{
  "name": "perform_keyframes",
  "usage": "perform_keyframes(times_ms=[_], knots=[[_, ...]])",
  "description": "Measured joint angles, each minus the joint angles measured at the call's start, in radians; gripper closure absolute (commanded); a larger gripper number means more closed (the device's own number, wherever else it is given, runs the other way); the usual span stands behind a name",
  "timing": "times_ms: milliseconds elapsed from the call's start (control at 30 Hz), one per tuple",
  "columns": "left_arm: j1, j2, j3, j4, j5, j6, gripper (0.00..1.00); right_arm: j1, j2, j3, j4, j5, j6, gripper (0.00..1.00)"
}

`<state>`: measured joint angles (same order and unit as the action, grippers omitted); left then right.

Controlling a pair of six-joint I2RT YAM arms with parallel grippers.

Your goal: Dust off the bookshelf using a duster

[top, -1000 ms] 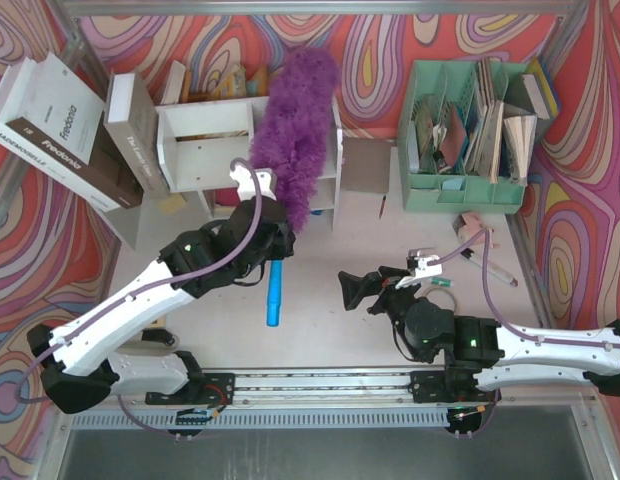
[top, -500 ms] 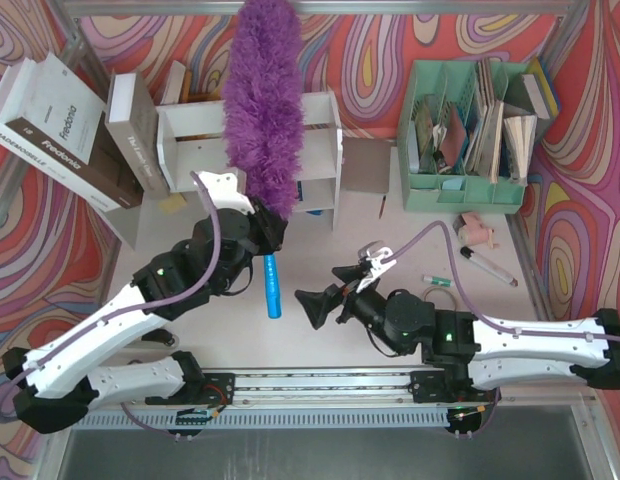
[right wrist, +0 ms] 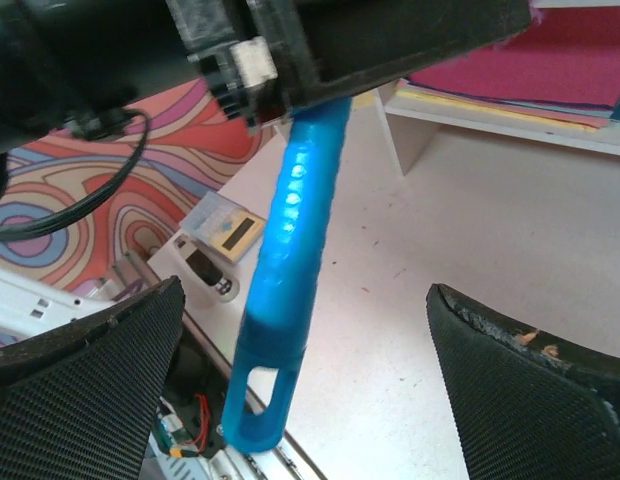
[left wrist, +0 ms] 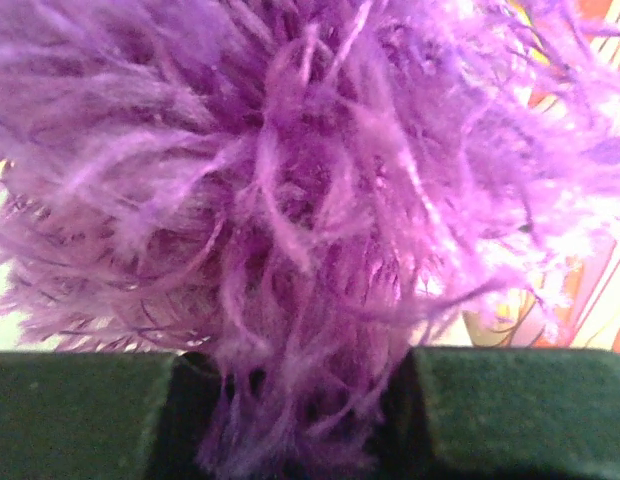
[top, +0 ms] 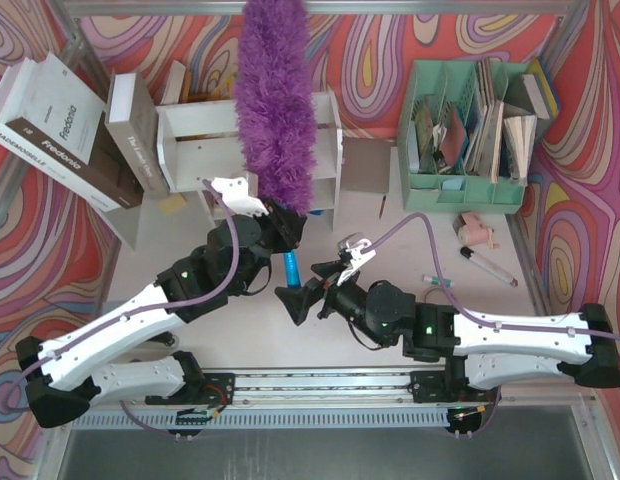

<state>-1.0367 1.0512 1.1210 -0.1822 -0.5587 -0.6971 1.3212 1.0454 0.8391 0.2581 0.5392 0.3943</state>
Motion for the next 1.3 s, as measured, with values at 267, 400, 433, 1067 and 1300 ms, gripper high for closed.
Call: perform_keyframes(times_ms=[267, 400, 433, 1067, 1300], knots=[[-0.075, -0.008, -0.035, 0.084, -0.051, -0.031, 1.0, -0.092, 0.034, 0.019, -0.012, -0.041, 0.041, 0.13], [-0.109, -0.016, -0.066, 0.142, -0.1, -0.032, 1.0, -0.101, 0.061, 0.046, -0.021, -0.062, 0.056, 0.16], [-0.116, -0.017, -0.077, 0.158, -0.109, -0.032, 1.0, -0.101, 0.07, 0.052, -0.021, -0.067, 0.058, 0.18], [-0.144, -0.027, -0.161, 0.29, -0.157, -0.041, 1.0, -0.104, 0.091, 0.056, -0.026, -0.085, 0.056, 0.65], [-0.144, -0.027, -0.167, 0.304, -0.166, -0.054, 0.93, -0.105, 0.09, 0.056, -0.024, -0.09, 0.062, 0.9]])
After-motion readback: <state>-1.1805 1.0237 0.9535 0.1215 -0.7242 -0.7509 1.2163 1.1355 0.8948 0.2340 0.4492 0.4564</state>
